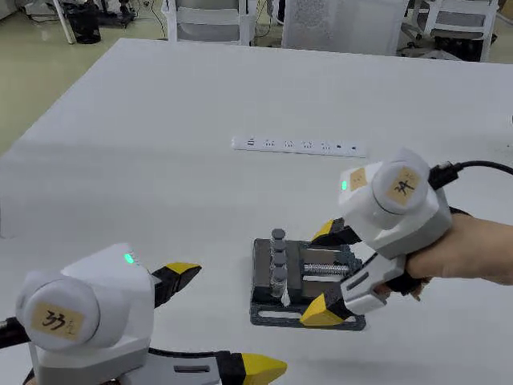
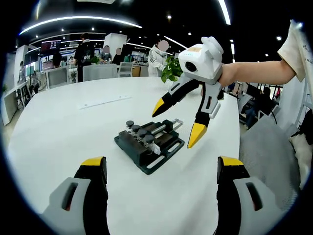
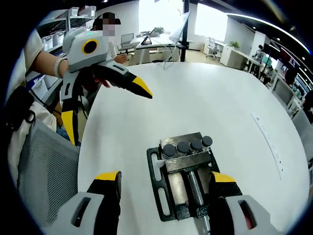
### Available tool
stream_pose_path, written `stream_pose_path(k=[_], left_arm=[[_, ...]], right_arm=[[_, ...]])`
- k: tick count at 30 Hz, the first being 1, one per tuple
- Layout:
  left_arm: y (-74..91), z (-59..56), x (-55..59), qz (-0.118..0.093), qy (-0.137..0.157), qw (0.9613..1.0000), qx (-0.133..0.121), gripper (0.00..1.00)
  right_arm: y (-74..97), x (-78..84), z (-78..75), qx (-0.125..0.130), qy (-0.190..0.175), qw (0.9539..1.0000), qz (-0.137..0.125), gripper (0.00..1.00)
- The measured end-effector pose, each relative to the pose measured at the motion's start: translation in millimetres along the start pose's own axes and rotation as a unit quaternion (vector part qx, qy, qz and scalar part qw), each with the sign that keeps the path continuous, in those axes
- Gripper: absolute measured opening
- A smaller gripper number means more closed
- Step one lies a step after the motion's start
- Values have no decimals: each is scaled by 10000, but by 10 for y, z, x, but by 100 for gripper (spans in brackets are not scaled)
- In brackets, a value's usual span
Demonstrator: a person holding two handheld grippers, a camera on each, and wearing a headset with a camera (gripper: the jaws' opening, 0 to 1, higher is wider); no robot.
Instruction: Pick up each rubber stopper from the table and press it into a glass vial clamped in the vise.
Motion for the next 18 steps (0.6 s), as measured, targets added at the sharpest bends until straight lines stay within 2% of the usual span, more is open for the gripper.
stream_pose_path(k=[1, 3, 6, 10, 12, 14, 16, 18], left_arm=[[1, -7, -14, -11, 14, 10000, -3, 93], [3, -13, -22, -15, 20, 10000, -13, 93], [5, -16, -15, -25, 26, 10000, -30, 94], [8, -28, -13, 11, 23, 10000, -35, 94], [9, -33, -15, 23, 12, 10000, -42, 95], [19, -52, -22, 26, 17, 10000, -37, 95], [38, -57, -15, 34, -15, 10000, -24, 95], [60, -47, -10, 67, -42, 10000, -47, 96]], right_arm=[[22, 52, 21, 34, -58, 10000, -4, 76], [51, 91, 17, 180, -147, 9996, -182, 83], [102, 184, 44, 269, -431, 9978, -417, 87], [186, 341, 103, 396, -562, 9961, -544, 91], [222, 405, 146, 454, -692, 9946, -632, 93], [258, 464, 173, 568, -828, 9918, -795, 99], [276, 520, 242, 486, -916, 9913, -809, 99], [306, 600, 274, 594, -920, 9903, -852, 99]])
Point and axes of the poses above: the centre of the closed fingertips' face, and the gripper's own axes: y roughly backward along the fingers, z roughly to its left, x roughly out of its underside, the point moved 2 cm from there along y, roughly backward along the fingers, and after that the axes turned 12 degrees about -x, right-handed, at the moved point
